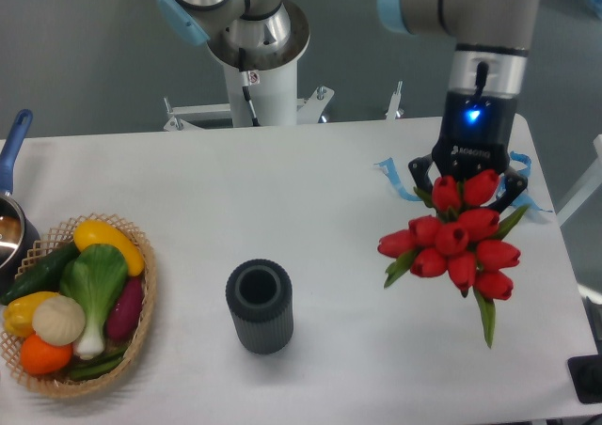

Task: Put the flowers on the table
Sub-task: 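Lower the tulip bouquet onto the table beside the grey vase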

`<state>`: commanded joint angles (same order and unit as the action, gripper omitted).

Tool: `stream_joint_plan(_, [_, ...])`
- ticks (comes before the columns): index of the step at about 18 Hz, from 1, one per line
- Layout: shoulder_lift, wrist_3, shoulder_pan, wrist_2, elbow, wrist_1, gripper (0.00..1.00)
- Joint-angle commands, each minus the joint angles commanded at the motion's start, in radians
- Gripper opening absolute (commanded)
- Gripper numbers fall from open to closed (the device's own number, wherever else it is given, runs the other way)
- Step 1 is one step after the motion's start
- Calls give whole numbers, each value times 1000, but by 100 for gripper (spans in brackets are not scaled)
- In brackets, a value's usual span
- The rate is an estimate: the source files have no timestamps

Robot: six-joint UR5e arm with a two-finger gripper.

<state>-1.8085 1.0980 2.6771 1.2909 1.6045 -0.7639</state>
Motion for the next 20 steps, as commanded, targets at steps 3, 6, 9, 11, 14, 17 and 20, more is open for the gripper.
stream_joint_plan(3, [-47, 61, -71, 178, 8, -20, 18])
stream_joint_plan(6, [-126, 82, -140, 362, 0, -22, 18])
stream_joint_plan(9, [-215, 83, -190, 528, -15, -14, 18])
stream_joint_plan(11, [-274, 82, -209, 571, -41, -17, 18])
stream_joint_plan(14, [-345, 77, -224, 602, -66, -15, 18])
stream_joint_plan(17, [-409, 74, -227, 605, -89, -15, 18])
stream_joint_plan(20, [-416, 80, -227, 604, -87, -14, 44])
